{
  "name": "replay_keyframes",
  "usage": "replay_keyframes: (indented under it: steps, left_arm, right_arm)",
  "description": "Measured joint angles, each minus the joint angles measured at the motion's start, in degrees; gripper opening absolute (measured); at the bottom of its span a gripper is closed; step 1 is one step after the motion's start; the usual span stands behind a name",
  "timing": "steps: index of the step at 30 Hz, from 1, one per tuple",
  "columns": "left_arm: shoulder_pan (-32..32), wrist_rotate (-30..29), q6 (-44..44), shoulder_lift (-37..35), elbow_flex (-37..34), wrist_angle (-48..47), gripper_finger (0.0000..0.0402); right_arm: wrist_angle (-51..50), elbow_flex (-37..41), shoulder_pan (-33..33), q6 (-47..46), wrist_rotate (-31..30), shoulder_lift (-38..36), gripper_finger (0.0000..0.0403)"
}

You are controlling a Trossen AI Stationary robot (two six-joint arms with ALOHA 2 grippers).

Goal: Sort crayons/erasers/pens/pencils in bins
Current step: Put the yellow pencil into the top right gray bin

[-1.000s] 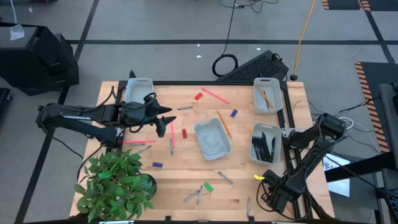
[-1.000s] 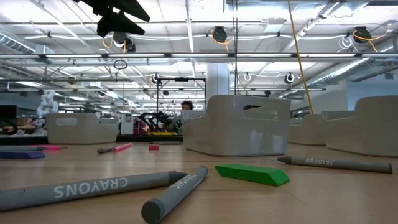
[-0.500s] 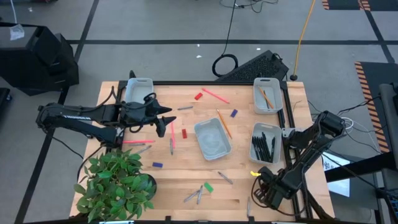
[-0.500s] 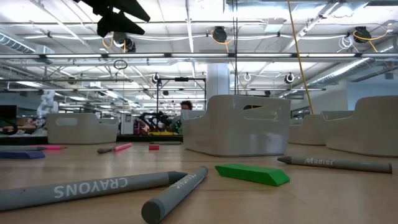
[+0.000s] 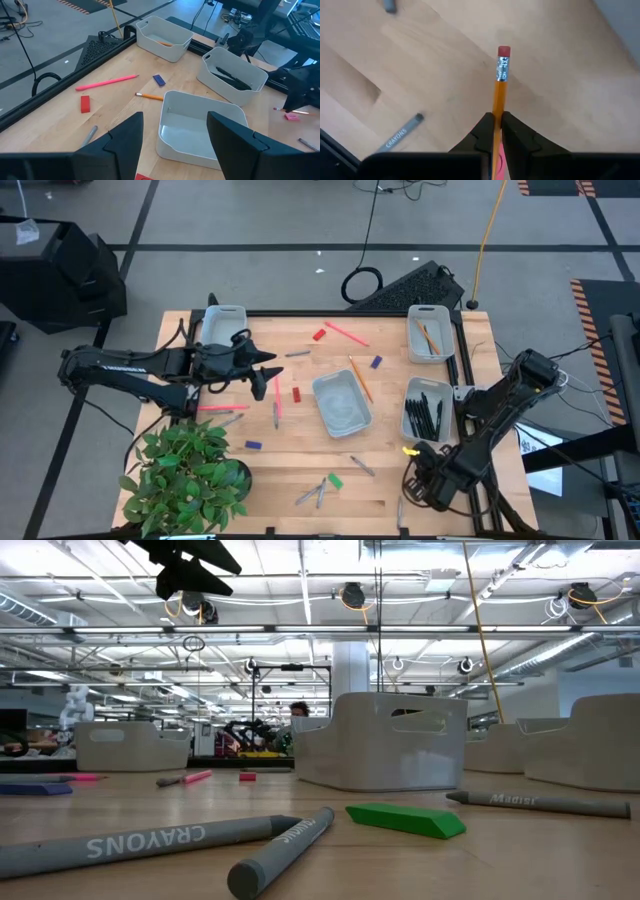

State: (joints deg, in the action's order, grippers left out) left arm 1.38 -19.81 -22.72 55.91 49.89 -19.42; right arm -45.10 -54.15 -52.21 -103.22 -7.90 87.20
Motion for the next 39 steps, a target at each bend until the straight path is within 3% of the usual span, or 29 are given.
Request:
replay_keyframes:
  steps: [6, 13, 21, 25, 29, 35, 39]
  left_arm:
    - [0.01, 0.00, 0.00, -0.01, 0.00, 0.00, 0.0223]
    - [0.01, -0.01, -0.01, 0.00, 0.00, 0.00, 0.0223]
    - [0.00, 0.00, -0.01, 0.01, 0.00, 0.00, 0.0223]
    - [0.01, -0.02, -0.02, -0.01, 0.00, 0.00, 0.0223]
    - [0.00, 0.00, -0.02, 0.01, 0.00, 0.00, 0.0223]
    - [-0.01, 0.00, 0.00, 0.01, 0.00, 0.00, 0.0223]
    - [0.01, 0.00, -0.02, 0.01, 0.00, 0.00, 0.0223]
  right_arm:
    - [-3.20, -4.86, 3.76, 8.33, -3.19, 0.00, 0.0020]
    - [-12.48, -14.13, 11.11, 22.19, -11.62, -1.08, 0.0020]
    - [-15.38, -16.83, 24.46, 37.16, -21.30, -10.63, 0.0020]
    - [-16.68, -16.83, 36.16, 45.47, -23.96, -16.68, 0.0020]
    - [-15.44, -16.83, 53.27, 59.31, -23.80, -19.73, 0.0020]
    - [-8.79, -16.83, 79.81, 80.03, -19.03, -18.81, 0.0020]
    - [-5.28, -16.83, 93.39, 89.21, -16.30, -14.90, 0.0020]
